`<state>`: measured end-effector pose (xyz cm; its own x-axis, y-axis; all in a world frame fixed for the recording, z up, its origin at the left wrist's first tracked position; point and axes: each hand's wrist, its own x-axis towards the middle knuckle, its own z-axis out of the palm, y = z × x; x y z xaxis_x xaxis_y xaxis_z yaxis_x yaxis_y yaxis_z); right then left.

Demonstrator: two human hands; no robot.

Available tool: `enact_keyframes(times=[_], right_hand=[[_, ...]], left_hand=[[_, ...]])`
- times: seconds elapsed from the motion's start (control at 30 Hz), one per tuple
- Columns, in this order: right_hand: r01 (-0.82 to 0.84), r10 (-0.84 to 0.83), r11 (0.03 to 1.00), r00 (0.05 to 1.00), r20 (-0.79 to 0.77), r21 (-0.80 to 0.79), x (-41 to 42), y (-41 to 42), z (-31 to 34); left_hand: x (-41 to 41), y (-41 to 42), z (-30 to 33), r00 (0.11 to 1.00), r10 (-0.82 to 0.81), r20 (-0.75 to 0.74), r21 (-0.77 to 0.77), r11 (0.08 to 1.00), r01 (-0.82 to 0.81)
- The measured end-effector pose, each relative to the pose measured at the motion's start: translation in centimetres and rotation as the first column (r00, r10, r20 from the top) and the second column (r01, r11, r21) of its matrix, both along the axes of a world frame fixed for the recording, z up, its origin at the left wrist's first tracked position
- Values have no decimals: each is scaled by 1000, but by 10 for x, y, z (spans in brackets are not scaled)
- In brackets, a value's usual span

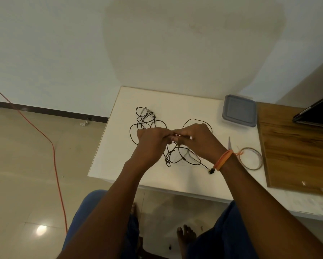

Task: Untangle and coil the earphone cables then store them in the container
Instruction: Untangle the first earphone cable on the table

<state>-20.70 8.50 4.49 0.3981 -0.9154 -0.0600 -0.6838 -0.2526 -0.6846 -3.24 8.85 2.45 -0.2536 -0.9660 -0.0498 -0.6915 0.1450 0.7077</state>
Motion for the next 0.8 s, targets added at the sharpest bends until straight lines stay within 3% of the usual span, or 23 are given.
enact_keyframes(times=[0.13, 0.23, 0.33, 0.53, 0.63, 0.7, 0.8], right_hand=[[115, -116, 992, 993, -24, -45, -11, -7, 0], [262, -270, 960, 960, -79, -98, -25, -10, -2], [469, -475, 873, 880, -17, -130, -38, -12, 1], [536, -552, 828, 831, -73, -164, -49, -14, -5], [507, -519, 855, 831, -198, -115, -46, -14, -10], [415, -409, 909, 877, -251, -31, -38, -12, -10], [203, -200, 976, 979, -43, 79, -13, -4, -5]], left_hand=[[1, 0, 7, 969, 35, 244, -96, 995, -12], [5, -2, 6, 924, 43, 380, -80, 997, -13], [9, 0, -3, 884, 44, 465, -29, 999, -34], [11, -2, -12, 841, 275, 465, -134, 961, -240], [9, -2, -10, 889, 338, 310, -108, 941, -320], [6, -1, -7, 920, 329, 214, -75, 944, -320], [1, -2, -9, 973, 218, 78, -35, 976, -216]])
